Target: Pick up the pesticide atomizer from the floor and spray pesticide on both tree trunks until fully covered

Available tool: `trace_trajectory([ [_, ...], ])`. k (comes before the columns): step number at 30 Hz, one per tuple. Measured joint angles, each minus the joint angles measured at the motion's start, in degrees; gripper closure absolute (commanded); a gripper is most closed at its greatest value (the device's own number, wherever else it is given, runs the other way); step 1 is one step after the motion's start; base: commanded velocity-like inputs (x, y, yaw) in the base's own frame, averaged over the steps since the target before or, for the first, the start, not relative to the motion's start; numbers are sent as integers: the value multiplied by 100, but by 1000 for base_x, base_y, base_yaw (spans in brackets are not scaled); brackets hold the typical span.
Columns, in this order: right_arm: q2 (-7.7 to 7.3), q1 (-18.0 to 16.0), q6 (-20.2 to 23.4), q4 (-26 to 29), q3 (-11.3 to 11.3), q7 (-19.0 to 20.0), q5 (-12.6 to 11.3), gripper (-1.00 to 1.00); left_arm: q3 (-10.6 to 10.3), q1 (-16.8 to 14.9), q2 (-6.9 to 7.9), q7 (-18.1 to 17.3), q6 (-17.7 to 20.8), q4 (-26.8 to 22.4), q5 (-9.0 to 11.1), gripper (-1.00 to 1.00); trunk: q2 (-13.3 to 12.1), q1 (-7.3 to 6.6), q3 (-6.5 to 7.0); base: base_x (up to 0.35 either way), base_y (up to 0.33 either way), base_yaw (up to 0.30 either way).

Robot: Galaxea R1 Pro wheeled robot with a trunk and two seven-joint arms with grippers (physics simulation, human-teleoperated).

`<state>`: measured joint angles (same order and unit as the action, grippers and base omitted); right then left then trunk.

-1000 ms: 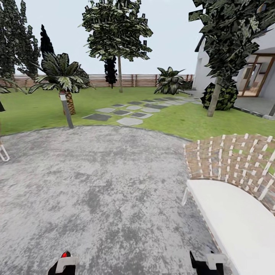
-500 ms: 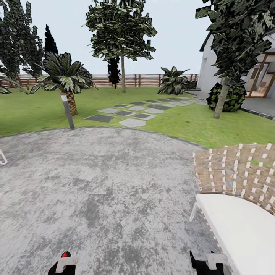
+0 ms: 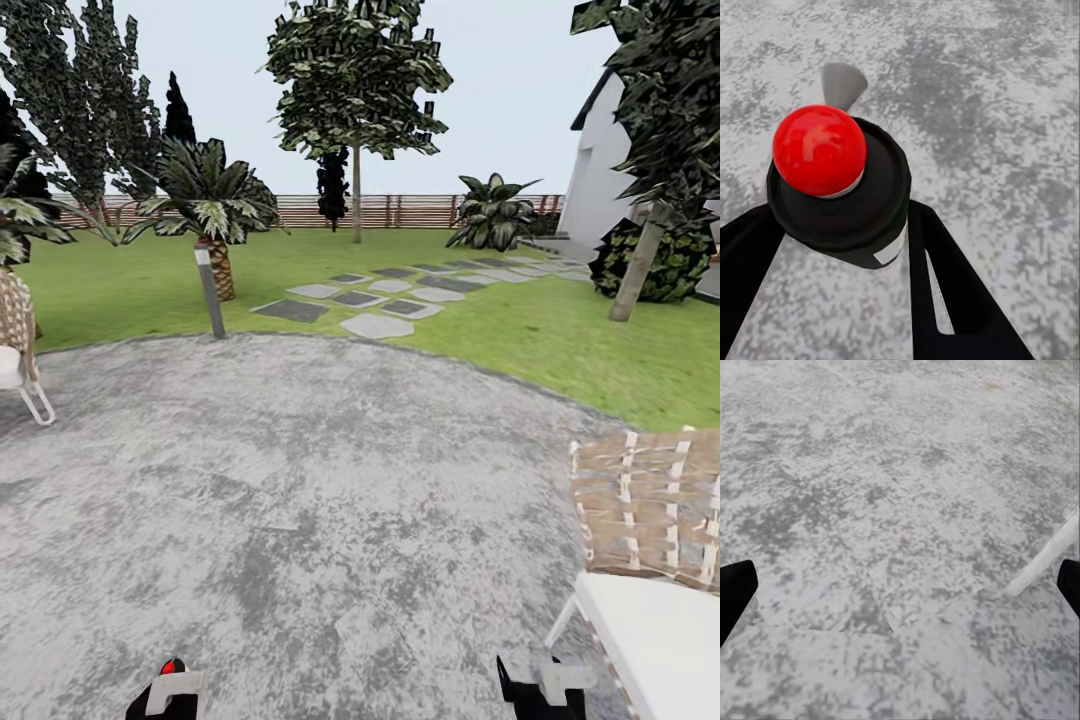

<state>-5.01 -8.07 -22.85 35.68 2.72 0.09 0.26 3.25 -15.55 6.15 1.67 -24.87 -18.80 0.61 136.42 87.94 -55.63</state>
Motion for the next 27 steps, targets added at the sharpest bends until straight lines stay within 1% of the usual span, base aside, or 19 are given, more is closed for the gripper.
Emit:
trace_trajectory([
  [10, 0, 0, 0, 0, 0, 0, 0, -100, 0, 0, 0, 0, 0, 0, 7, 100, 0, 0, 0, 339, 0, 6],
  [13, 0, 2, 0, 0, 0, 0, 0, -100, 0, 0, 0, 0, 0, 0, 7, 100, 0, 0, 0, 339, 0, 152],
  [19, 0, 0, 0, 0, 0, 0, 0, -100, 0, 0, 0, 0, 0, 0, 8, 100, 0, 0, 0, 339, 0, 249],
  [27, 0, 2, 0, 0, 0, 0, 0, -100, 0, 0, 0, 0, 0, 0, 9, 100, 0, 0, 0, 339, 0, 45],
])
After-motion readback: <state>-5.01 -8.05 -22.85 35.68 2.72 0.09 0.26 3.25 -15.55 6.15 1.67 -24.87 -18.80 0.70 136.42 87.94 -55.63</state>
